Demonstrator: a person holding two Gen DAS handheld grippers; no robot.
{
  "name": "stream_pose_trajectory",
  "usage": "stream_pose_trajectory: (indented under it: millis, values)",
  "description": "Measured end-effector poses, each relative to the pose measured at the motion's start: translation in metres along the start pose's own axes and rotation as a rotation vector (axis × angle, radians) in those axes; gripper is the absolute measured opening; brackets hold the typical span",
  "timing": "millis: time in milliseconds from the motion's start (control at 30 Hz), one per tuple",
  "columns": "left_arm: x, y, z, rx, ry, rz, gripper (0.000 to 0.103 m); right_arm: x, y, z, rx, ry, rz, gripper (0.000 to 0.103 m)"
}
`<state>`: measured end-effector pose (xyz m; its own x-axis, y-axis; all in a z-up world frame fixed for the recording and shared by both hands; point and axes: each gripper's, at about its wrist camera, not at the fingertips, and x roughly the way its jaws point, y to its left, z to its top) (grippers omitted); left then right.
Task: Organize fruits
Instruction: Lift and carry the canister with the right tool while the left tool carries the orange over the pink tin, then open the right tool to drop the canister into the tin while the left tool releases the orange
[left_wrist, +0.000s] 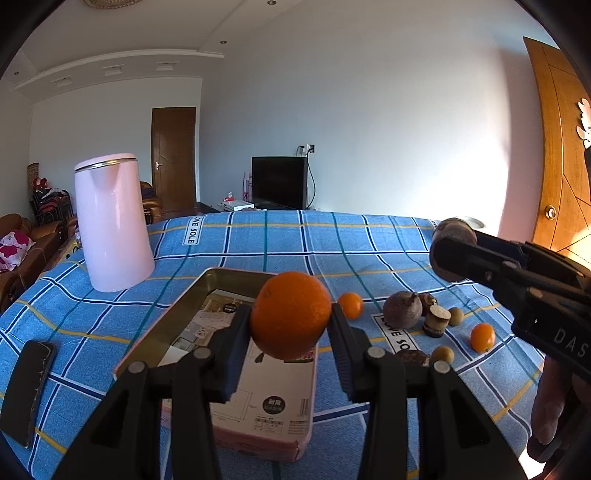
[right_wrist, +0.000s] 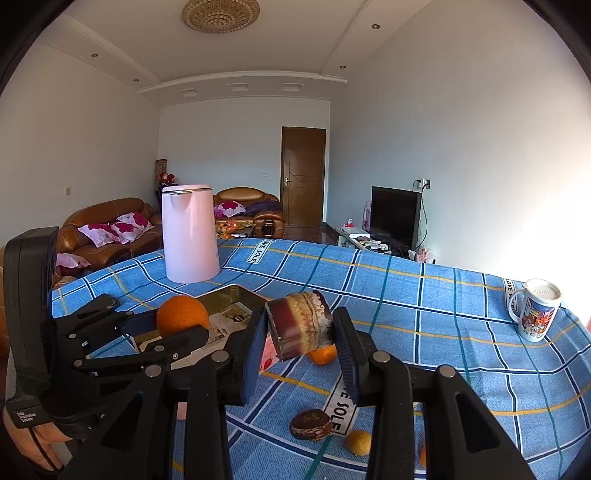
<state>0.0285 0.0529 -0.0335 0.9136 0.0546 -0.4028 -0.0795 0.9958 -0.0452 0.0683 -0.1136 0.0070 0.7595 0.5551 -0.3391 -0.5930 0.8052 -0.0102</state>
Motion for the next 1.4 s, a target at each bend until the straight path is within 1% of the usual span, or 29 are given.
stream_pose_trajectory:
  millis: [233,700,867,1100,1400]
  values:
    - [0.007,0.018,0.002,-0.009,-0.004,0.021,0.043,0.023,0.011,0.01,-0.002,0.022,0.03,0.038]
    - [0.025,0.048,0.002,-0.049,0.04,0.049,0.043,0.063,0.04,0.019,-0.03,0.075,0.076,0.038]
    - [0.033,0.058,0.004,-0.052,0.056,0.061,0.043,0.081,0.047,0.017,-0.022,0.113,0.096,0.039]
    - [0.04,0.069,0.004,-0.065,0.081,0.069,0.043,0.098,0.056,0.009,-0.031,0.163,0.102,0.039]
    - [0.048,0.074,0.005,-0.066,0.119,0.088,0.043,0.116,0.062,-0.002,-0.033,0.232,0.114,0.039]
